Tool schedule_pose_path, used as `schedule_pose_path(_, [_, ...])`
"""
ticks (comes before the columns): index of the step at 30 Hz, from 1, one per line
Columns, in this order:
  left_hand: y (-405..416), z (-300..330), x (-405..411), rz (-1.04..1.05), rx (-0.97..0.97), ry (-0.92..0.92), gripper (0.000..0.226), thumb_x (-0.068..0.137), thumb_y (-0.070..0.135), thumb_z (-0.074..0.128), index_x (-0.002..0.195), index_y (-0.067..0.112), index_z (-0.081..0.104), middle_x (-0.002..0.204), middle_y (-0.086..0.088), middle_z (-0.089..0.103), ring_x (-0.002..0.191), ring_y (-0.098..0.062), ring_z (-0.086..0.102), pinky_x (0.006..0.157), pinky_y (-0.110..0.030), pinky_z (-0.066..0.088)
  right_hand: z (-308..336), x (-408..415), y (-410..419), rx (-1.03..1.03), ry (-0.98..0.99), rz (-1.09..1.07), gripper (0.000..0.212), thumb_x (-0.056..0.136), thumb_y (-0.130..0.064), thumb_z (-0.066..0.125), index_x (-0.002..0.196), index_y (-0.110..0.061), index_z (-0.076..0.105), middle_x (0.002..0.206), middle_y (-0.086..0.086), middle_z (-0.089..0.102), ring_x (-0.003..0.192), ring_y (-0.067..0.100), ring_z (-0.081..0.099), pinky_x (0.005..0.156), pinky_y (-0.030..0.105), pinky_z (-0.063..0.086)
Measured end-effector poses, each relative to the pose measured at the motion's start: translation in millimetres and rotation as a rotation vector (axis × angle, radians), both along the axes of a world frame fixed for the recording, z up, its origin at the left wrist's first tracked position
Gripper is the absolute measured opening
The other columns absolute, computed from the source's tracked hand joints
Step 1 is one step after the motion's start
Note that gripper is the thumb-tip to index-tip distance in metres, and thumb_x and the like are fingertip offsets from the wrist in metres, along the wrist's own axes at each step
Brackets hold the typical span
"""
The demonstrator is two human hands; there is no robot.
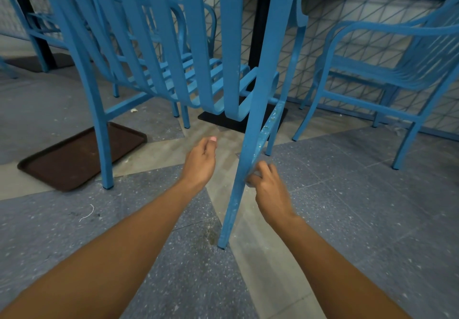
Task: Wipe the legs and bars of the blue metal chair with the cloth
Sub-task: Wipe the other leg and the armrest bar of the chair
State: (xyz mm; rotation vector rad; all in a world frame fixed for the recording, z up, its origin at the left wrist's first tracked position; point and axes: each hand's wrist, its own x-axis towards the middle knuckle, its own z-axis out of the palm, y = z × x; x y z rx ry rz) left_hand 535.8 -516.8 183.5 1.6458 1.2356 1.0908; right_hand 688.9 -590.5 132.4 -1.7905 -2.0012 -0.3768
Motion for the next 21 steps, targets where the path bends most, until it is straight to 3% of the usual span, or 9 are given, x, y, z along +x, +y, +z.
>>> schedule_pose_path(2, [0, -1, 0, -0.001, 0.002, 0.002, 0.041, 0.099, 0.035, 0.029, 0.127, 0.015, 0.052, 0.122, -0.005, 0.059, 0.113, -0.023, 0.055, 0.103, -0.042, 0.040, -6, 3, -6, 0.010, 0.166, -0.068, 0.007, 0.081, -0.014, 0.059, 0.082, -0.021, 0.059, 0.087, -0.005, 0.049, 0.079, 0.017, 0.049, 0.066, 0.040, 0.043])
schedule_pose_path(4, [0, -2, 0, -0.003, 0.004, -0.001, 0.042, 0.100, 0.034, 0.029, 0.127, 0.014, 0.052, 0.124, -0.006, 0.059, 0.114, -0.023, 0.055, 0.104, -0.041, 0.039, -6, 5, -11, 0.067, 0.490, -0.155, 0.021, 0.079, -0.004, 0.058, 0.076, -0.024, 0.061, 0.082, -0.005, 0.050, 0.069, 0.017, 0.047, 0.062, 0.030, 0.043])
schedule_pose_path(7, [1, -4, -2, -0.006, 0.002, 0.006, 0.044, 0.100, 0.035, 0.028, 0.131, 0.012, 0.050, 0.127, -0.006, 0.057, 0.116, -0.023, 0.054, 0.104, -0.040, 0.039, -5, -3, -11, 0.180, 0.868, -0.228, 0.033, 0.083, 0.015, 0.048, 0.089, -0.008, 0.071, 0.101, -0.001, 0.050, 0.088, 0.012, 0.053, 0.075, 0.001, 0.041])
schedule_pose_path(9, [2, -6, -3, -0.011, 0.003, 0.017, 0.044, 0.100, 0.035, 0.027, 0.132, 0.013, 0.049, 0.127, -0.006, 0.057, 0.116, -0.023, 0.054, 0.104, -0.040, 0.039, 1, -9, -6, 0.248, 1.062, -0.260, 0.031, 0.087, 0.010, 0.050, 0.099, -0.011, 0.070, 0.108, -0.001, 0.057, 0.097, 0.012, 0.057, 0.081, 0.001, 0.043])
schedule_pose_path(12, [3, -8, -6, -0.007, -0.001, 0.032, 0.045, 0.100, 0.036, 0.027, 0.132, 0.014, 0.048, 0.127, -0.006, 0.057, 0.115, -0.022, 0.054, 0.103, -0.040, 0.039, 12, -18, 6, 0.368, 1.324, -0.262, 0.032, 0.089, 0.002, 0.054, 0.112, -0.016, 0.066, 0.114, 0.000, 0.064, 0.101, 0.009, 0.061, 0.089, 0.014, 0.047])
schedule_pose_path(14, [4, -10, -7, 0.000, 0.002, 0.041, 0.043, 0.100, 0.036, 0.027, 0.129, 0.015, 0.050, 0.124, -0.005, 0.058, 0.113, -0.023, 0.055, 0.101, -0.039, 0.040, 14, -25, 16, 0.382, 1.399, -0.279, 0.034, 0.089, 0.003, 0.054, 0.118, -0.013, 0.063, 0.116, -0.003, 0.064, 0.097, 0.004, 0.061, 0.086, 0.011, 0.046])
schedule_pose_path(17, [5, -12, -9, 0.006, 0.006, 0.047, 0.042, 0.100, 0.036, 0.027, 0.127, 0.016, 0.051, 0.121, -0.004, 0.060, 0.111, -0.023, 0.056, 0.100, -0.039, 0.041, 4, -40, 21, 0.312, 1.342, -0.324, 0.035, 0.088, 0.005, 0.055, 0.120, -0.009, 0.060, 0.102, -0.010, 0.060, 0.082, -0.001, 0.058, 0.070, -0.002, 0.042])
schedule_pose_path(21, [6, -14, -10, 0.008, -0.002, 0.026, 0.040, 0.100, 0.035, 0.028, 0.125, 0.016, 0.053, 0.111, -0.002, 0.060, 0.105, -0.022, 0.057, 0.092, -0.032, 0.041, -5, -51, 21, 0.368, 1.217, -0.377, 0.028, 0.084, 0.009, 0.056, 0.101, -0.010, 0.069, 0.080, -0.006, 0.062, 0.074, 0.007, 0.057, 0.064, -0.001, 0.040])
